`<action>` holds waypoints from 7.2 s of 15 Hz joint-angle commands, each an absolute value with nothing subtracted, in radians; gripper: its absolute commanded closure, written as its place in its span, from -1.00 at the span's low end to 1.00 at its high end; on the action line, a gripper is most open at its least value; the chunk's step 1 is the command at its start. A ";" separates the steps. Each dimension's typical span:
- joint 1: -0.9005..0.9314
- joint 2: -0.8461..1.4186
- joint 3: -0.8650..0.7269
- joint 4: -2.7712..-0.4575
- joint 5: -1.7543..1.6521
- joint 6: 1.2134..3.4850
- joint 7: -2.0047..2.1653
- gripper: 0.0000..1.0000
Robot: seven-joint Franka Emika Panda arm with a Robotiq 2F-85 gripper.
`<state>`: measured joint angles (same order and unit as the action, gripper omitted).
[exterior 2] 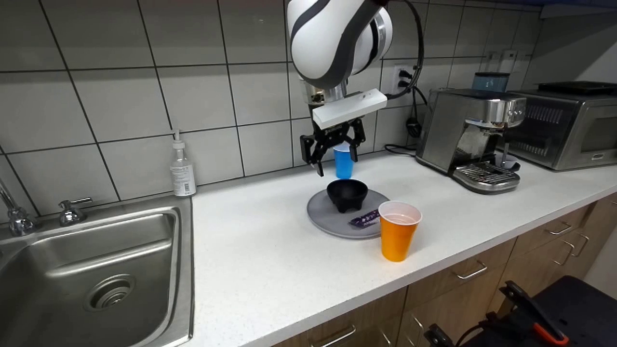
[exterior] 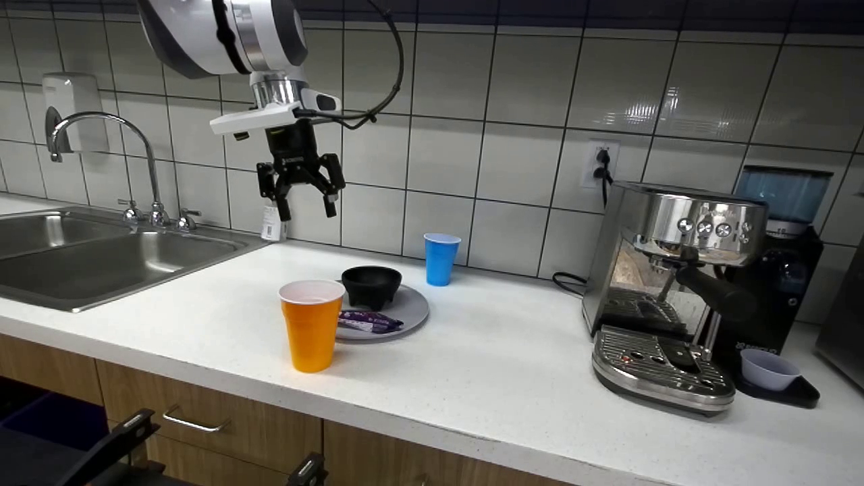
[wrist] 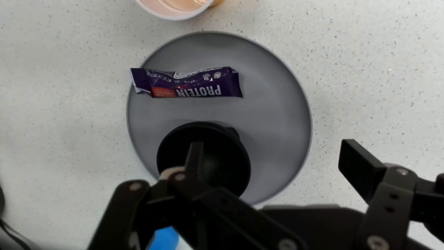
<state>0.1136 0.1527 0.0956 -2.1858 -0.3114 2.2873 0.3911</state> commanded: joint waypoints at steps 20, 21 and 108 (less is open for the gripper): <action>0.196 0.559 -0.046 -1.834 -0.216 2.271 0.574 -1.00; 0.197 0.570 -0.050 -1.821 -0.211 2.270 0.574 -1.00; 0.459 0.705 0.053 -1.601 -0.183 2.021 0.524 0.96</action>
<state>0.4786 0.6819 0.0313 -1.6549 -0.2051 2.0843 0.5454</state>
